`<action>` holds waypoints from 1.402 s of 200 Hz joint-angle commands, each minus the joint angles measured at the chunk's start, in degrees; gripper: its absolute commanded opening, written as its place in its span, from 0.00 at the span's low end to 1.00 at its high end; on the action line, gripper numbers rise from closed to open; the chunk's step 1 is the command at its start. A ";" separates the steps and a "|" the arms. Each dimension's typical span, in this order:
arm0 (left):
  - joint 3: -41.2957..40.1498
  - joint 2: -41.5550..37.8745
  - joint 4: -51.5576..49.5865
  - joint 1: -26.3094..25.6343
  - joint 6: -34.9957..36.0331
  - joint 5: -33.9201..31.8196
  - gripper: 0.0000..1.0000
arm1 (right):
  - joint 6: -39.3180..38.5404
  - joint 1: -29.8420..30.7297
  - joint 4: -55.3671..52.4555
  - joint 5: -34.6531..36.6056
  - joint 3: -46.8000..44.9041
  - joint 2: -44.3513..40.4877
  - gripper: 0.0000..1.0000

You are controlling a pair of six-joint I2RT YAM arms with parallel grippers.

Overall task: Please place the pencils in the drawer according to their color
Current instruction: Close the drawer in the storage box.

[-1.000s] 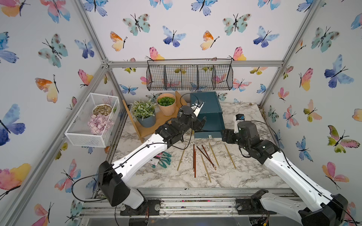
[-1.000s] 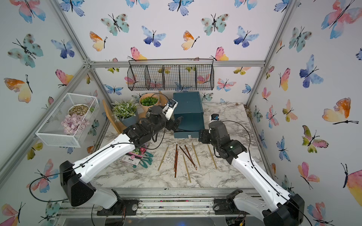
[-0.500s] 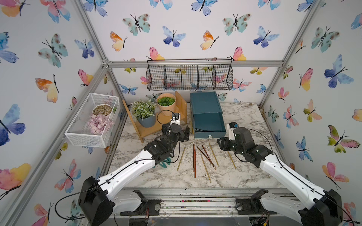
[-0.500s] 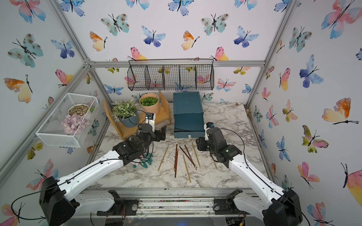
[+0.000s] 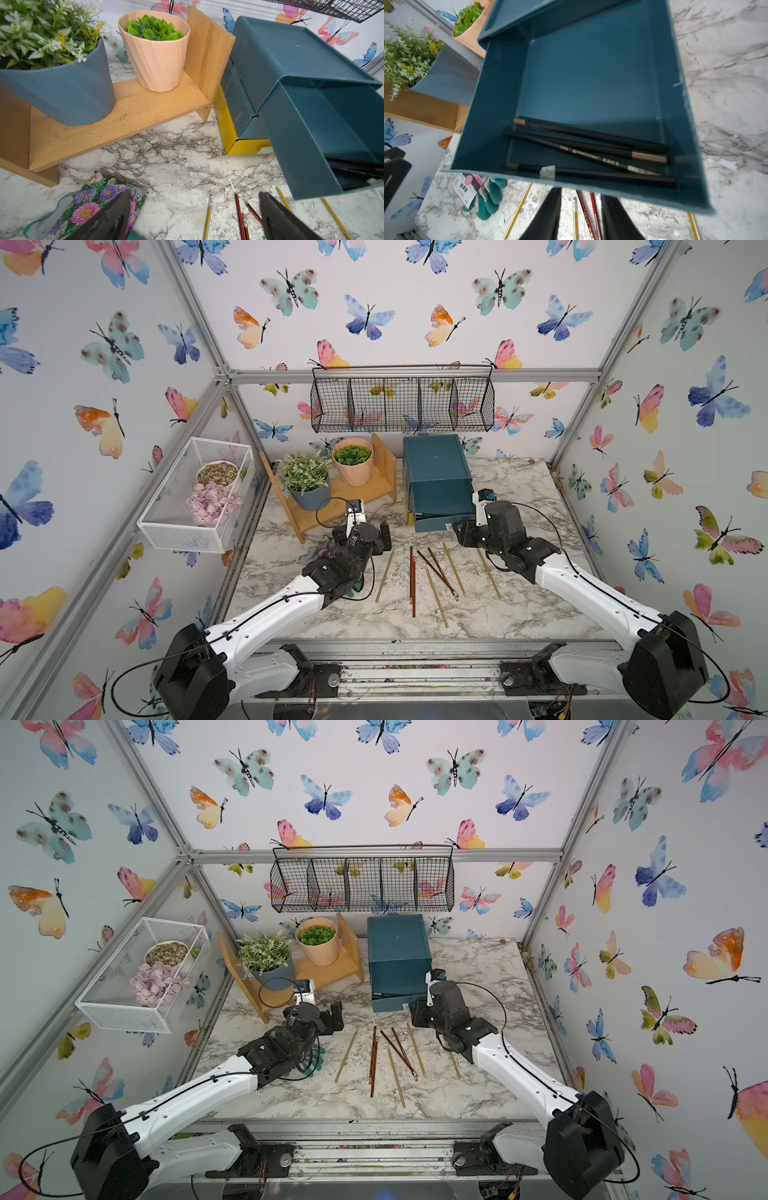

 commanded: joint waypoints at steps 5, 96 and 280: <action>-0.69 -1.18 2.87 0.20 -3.87 -1.76 0.98 | -1.73 -0.04 5.17 3.04 3.12 2.06 0.36; -4.66 -4.55 5.46 0.17 -7.15 -2.41 0.98 | -1.93 -0.04 12.81 2.38 8.79 10.59 0.34; -6.10 -5.40 5.31 0.17 -10.61 -2.16 0.98 | 6.25 0.00 26.24 1.25 10.10 20.05 0.36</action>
